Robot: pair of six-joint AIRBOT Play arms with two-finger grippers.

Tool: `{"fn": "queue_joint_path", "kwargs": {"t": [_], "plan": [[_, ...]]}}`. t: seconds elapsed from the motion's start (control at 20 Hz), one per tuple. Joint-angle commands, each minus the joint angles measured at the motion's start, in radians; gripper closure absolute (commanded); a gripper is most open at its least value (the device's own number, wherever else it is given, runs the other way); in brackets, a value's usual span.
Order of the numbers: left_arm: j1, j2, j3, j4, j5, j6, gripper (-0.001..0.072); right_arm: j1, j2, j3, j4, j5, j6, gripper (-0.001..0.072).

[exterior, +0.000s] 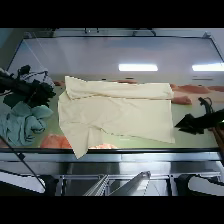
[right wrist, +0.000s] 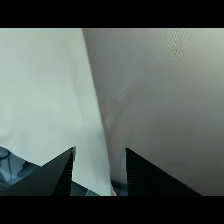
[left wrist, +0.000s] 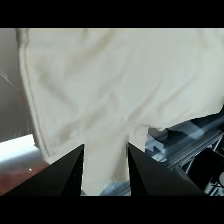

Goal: Fold the shirts.

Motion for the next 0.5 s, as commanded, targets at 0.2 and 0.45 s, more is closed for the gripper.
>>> {"fn": "queue_joint_path", "kwargs": {"t": [0.2,0.45], "plan": [[0.137,0.359,-0.581,0.243,0.187,-0.056,0.0423,0.132,-0.007,-0.212,0.162,-0.208,-0.086,0.0332],[0.069,0.462,-0.823,0.173,0.328,-0.056,0.0422,0.172,-0.007,-0.192,0.303,-0.227,-0.148,0.0684]]}}
